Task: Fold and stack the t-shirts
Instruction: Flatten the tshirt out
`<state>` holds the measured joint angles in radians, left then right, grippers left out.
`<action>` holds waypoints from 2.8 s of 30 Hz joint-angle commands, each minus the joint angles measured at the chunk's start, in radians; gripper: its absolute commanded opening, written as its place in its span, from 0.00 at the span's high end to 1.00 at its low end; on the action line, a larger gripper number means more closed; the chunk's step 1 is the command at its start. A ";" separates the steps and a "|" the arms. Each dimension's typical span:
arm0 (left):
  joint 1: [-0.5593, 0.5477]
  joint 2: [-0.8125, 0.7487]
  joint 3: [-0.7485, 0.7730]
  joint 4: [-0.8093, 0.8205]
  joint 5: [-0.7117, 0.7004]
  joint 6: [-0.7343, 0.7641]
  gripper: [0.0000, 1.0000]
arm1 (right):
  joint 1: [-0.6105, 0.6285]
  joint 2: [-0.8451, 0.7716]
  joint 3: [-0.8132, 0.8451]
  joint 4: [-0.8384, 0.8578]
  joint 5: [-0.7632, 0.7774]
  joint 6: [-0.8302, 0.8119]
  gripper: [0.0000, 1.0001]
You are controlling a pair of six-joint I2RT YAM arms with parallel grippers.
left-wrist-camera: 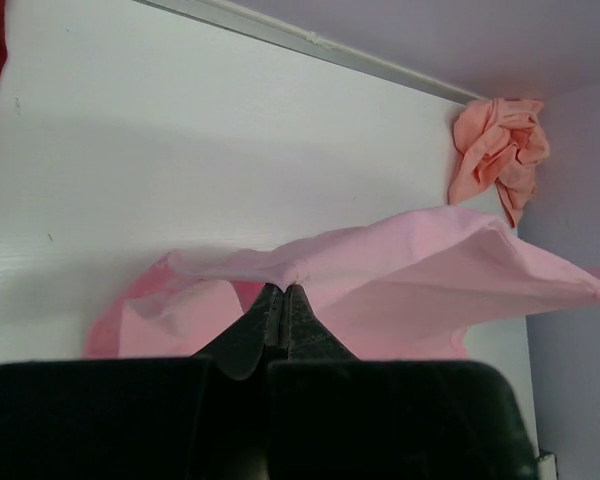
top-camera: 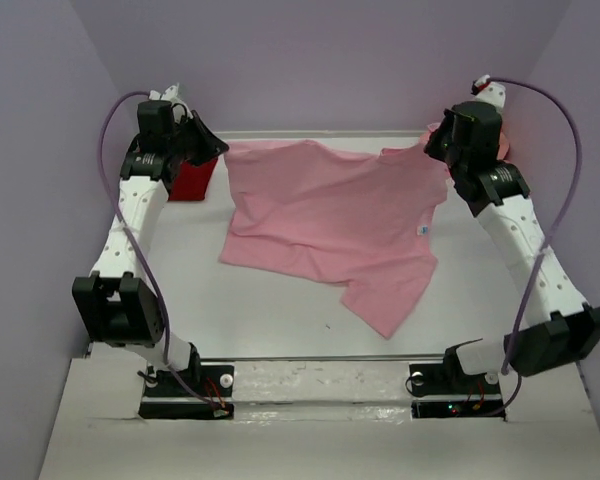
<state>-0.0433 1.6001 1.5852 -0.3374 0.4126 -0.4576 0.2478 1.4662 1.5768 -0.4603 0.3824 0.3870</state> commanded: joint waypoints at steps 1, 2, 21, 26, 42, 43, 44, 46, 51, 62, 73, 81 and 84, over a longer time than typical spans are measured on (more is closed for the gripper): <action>0.003 -0.195 -0.102 0.046 -0.047 -0.022 1.00 | -0.008 -0.220 -0.066 0.023 -0.059 0.004 1.00; 0.003 -0.269 -0.131 0.055 -0.064 -0.035 1.00 | -0.008 -0.252 -0.073 0.011 -0.089 0.007 1.00; 0.005 -0.931 -0.102 -0.270 -0.330 -0.092 1.00 | -0.008 -0.854 -0.009 -0.377 -0.211 0.136 1.00; 0.005 -0.993 -0.073 -0.313 -0.385 -0.073 1.00 | -0.008 -0.897 0.038 -0.399 -0.182 0.136 1.00; 0.005 -0.985 -0.163 -0.312 -0.399 -0.076 1.00 | -0.008 -0.830 -0.015 -0.252 -0.238 0.075 1.00; 0.005 -0.977 -0.200 -0.302 -0.397 -0.067 1.00 | -0.008 -0.828 -0.073 -0.212 -0.246 0.072 1.00; 0.005 -0.970 -0.214 -0.292 -0.400 -0.067 1.00 | -0.008 -0.819 -0.098 -0.195 -0.247 0.078 1.00; 0.005 -0.953 -0.238 -0.270 -0.400 -0.062 1.00 | -0.008 -0.808 -0.145 -0.161 -0.254 0.078 1.00; 0.005 -0.919 -0.324 -0.200 -0.396 -0.046 1.00 | -0.008 -0.742 -0.253 -0.110 -0.258 0.058 1.00; 0.005 -0.750 -0.488 -0.031 -0.354 -0.033 1.00 | -0.008 -0.557 -0.466 0.132 -0.301 0.046 1.00; 0.005 -0.465 -0.542 0.210 -0.365 0.014 1.00 | -0.008 -0.156 -0.422 0.393 -0.327 0.023 1.00; 0.005 -0.188 -0.416 0.255 -0.382 0.048 1.00 | -0.008 0.118 -0.241 0.434 -0.309 -0.028 1.00; 0.005 -0.108 -0.363 0.252 -0.368 0.056 1.00 | -0.008 0.207 -0.175 0.449 -0.313 -0.039 1.00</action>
<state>-0.0437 1.4559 1.1309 -0.1524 0.0448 -0.4335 0.2466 1.6119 1.3003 -0.1196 0.0589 0.3836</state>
